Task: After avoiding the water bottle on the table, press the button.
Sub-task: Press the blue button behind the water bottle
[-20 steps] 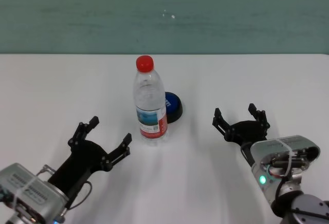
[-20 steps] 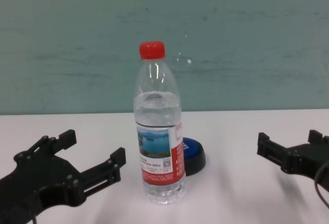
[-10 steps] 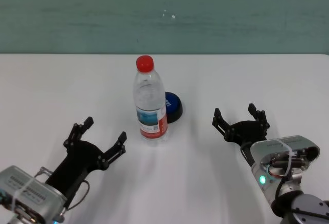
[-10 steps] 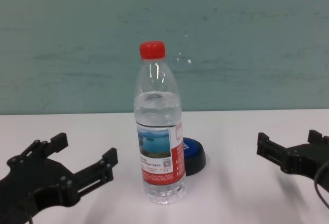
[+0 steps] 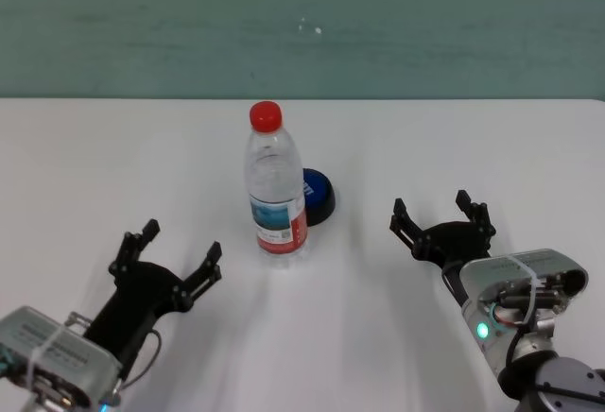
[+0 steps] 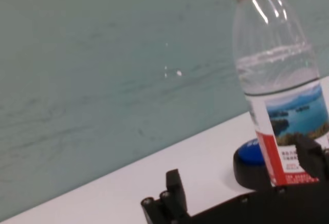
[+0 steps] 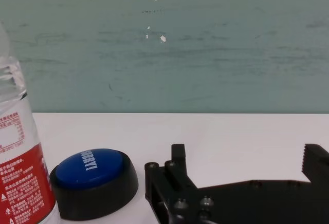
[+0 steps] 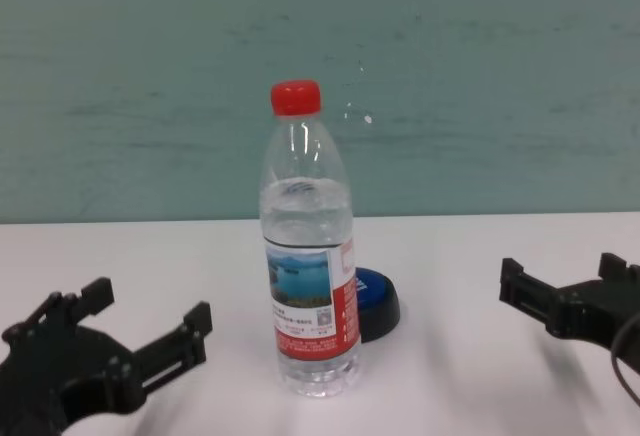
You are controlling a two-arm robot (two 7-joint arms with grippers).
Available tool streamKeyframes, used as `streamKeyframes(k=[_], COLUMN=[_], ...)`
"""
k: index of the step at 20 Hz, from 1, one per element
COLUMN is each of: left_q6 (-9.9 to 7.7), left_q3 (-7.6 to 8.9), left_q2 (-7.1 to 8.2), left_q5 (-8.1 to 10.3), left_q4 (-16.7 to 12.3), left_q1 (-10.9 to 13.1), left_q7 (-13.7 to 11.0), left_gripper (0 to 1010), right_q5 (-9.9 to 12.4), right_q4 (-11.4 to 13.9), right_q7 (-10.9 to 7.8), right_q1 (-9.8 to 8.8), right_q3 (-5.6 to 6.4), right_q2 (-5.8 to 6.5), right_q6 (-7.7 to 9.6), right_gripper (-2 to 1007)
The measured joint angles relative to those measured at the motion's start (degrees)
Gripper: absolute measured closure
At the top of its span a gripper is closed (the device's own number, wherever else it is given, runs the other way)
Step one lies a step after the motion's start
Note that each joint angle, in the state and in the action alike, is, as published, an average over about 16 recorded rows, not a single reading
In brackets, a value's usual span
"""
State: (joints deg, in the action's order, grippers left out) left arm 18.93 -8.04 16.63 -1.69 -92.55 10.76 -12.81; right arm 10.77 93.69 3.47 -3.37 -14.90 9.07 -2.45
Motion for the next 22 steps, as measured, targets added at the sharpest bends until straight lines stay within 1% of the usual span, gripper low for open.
streamKeyframes(k=[8, 22], left_q6=[-1.00, -1.17], left_q3=[0.16, 0.13], left_q2=[-0.44, -0.43], left_q5=[-0.72, -0.72], left_q4=[0.61, 0.67], left_q1=[-0.23, -0.35], left_q7=[0.26, 0.11], left_gripper=[10, 10], right_q5=[0.00, 0.00], right_q4=[0.00, 0.00], right_q7=[0.00, 0.00], right_q1=[0.00, 0.00], right_q3=[0.00, 0.00], right_q2=[0.00, 0.00], right_q6=[0.00, 0.00], right_gripper=[1, 1])
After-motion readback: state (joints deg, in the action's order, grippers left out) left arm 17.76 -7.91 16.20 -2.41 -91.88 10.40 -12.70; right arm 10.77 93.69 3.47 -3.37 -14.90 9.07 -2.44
